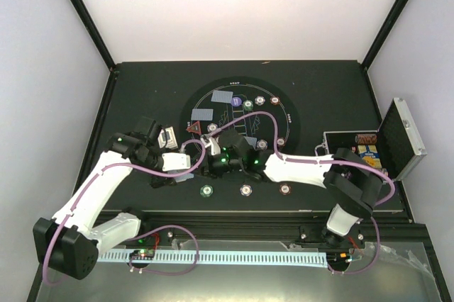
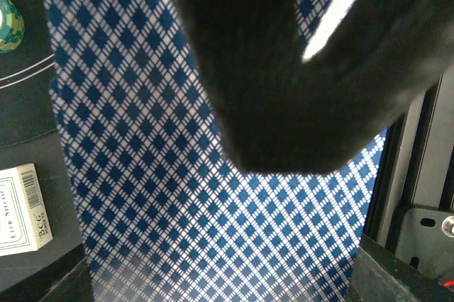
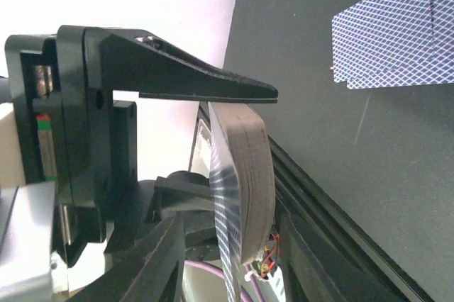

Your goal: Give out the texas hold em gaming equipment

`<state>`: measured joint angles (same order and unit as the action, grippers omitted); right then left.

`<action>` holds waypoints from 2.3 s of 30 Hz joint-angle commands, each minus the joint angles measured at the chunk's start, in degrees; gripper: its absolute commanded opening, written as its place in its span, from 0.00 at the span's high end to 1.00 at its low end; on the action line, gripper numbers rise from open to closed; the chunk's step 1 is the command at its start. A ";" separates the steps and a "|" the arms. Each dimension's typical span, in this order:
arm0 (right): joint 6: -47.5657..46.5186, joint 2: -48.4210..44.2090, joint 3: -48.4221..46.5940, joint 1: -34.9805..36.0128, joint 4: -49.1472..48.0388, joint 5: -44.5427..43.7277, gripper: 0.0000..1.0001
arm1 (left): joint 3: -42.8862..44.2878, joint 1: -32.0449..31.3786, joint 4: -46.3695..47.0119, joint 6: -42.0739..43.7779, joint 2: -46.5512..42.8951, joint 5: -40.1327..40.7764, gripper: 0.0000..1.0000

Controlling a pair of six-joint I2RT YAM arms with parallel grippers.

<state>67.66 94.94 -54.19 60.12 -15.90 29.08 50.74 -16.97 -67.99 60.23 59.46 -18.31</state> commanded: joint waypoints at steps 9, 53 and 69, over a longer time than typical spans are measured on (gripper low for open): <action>-0.96 3.06 -1.73 0.00 0.84 0.50 0.69 | 1.21 0.18 0.01 -0.56 0.06 0.11 0.98; -13.27 13.40 -18.27 -22.35 13.16 9.15 0.99 | 1.97 0.27 -2.28 -2.14 -0.28 1.57 0.98; -13.34 51.91 -66.49 -23.60 30.81 8.43 0.99 | 2.06 0.27 -2.88 -3.89 -0.93 0.55 0.98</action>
<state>54.37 144.90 -115.39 36.97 9.93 37.71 51.22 -16.95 -69.82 57.39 59.61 -16.56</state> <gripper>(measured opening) 0.013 0.665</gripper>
